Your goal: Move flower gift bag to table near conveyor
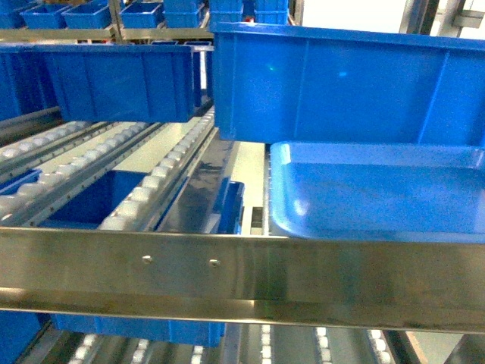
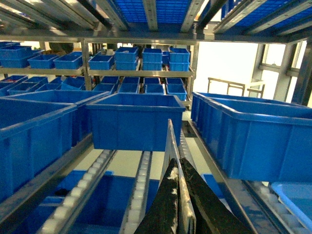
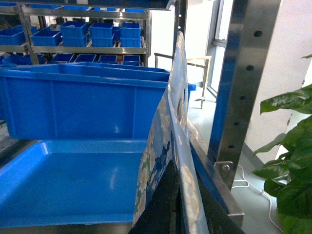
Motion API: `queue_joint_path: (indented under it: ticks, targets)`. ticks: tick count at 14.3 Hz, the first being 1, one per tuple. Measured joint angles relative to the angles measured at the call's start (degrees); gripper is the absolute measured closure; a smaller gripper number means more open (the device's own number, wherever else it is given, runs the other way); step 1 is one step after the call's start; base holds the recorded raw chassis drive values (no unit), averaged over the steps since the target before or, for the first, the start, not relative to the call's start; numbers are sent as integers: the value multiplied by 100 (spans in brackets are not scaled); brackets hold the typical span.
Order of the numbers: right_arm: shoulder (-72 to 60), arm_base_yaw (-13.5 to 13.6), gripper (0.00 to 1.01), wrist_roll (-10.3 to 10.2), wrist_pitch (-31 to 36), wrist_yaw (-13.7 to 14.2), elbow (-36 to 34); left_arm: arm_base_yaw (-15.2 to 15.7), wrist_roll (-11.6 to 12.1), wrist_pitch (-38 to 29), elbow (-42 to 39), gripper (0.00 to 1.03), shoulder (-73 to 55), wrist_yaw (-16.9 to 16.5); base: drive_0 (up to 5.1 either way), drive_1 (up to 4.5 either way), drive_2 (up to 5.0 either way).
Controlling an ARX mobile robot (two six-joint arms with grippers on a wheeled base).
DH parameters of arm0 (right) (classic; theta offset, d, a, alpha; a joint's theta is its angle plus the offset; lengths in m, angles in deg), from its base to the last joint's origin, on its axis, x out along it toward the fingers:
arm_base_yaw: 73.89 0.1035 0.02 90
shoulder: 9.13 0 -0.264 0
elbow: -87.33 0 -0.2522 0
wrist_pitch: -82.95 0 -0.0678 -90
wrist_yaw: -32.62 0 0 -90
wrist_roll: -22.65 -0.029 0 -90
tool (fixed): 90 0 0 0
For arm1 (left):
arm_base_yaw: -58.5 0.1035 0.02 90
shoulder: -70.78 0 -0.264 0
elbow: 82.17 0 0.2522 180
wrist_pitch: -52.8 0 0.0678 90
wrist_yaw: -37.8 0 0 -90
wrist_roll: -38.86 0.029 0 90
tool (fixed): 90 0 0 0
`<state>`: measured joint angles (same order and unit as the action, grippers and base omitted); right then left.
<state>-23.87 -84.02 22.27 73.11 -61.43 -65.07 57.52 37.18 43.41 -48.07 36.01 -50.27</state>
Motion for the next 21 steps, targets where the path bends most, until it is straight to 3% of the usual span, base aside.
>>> queue_joint_path:
  ticks: [21]
  targets:
    - [13, 0, 99, 0, 20, -2, 0, 4, 0, -2, 0, 101, 11, 17, -486, 117, 349]
